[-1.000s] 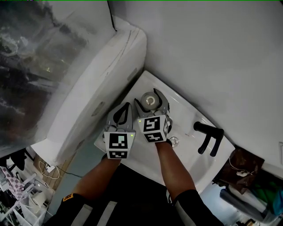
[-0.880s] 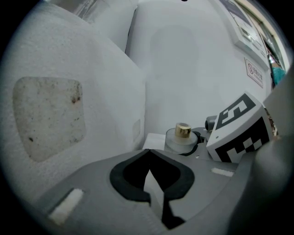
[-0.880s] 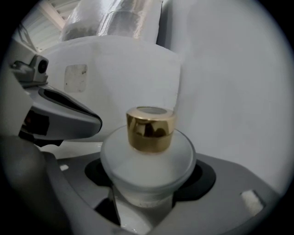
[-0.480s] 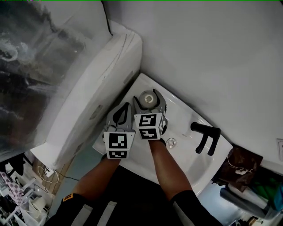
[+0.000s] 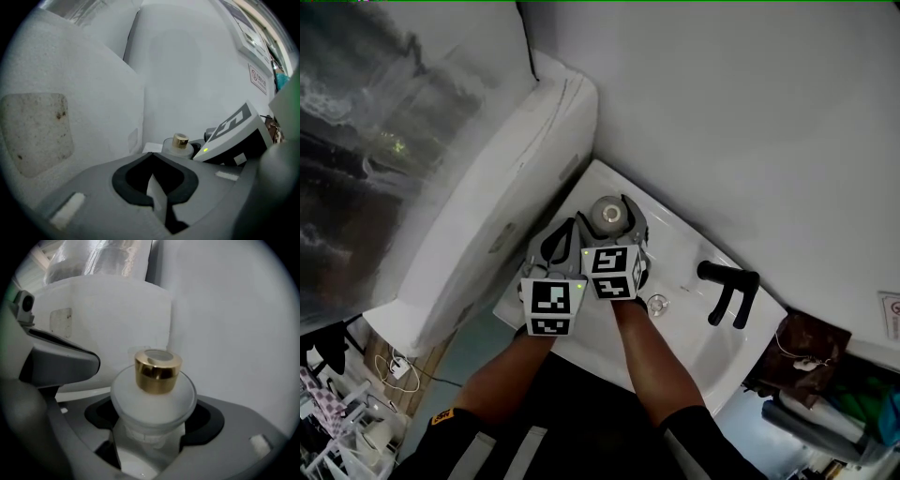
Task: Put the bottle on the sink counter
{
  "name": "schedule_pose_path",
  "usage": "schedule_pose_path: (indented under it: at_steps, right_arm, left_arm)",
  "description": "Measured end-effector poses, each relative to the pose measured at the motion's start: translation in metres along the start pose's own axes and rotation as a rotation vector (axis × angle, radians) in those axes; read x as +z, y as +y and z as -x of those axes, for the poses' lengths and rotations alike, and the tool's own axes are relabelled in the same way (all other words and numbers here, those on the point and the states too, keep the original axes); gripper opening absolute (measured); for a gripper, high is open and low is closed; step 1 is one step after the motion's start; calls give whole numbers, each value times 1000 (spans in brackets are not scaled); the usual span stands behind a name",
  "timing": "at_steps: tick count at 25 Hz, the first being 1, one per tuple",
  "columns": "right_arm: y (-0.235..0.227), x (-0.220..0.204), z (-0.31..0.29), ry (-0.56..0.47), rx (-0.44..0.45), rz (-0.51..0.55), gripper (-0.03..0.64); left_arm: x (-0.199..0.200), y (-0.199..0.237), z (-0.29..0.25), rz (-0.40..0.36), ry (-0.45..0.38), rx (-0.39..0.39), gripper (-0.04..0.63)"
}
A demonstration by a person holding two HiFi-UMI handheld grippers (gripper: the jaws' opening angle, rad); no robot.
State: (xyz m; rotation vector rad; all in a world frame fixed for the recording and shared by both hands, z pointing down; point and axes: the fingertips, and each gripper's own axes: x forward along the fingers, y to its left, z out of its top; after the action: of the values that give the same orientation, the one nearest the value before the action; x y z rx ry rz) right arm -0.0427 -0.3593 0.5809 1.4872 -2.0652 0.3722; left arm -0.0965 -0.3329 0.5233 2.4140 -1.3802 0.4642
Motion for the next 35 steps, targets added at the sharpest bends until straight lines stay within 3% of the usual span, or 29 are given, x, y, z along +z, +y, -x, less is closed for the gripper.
schedule_pose_path:
  at_steps: [17,23,33,35]
  right_arm:
    - [-2,2,64,-74,-1,-95,375]
    - [0,15,124,-161,-8,-121,272]
    - [3,20,241,-291,9,-129,7]
    - [3,18,263,-309,11,-134,2]
  left_arm:
    - [-6,-5,24,-8,-6,31,-1]
    - [3,-32,49,-23,-38,18,-1]
    - [22,-96,125,-62,-115,14,0]
    - [24,-113,140,-67,-127,4,0]
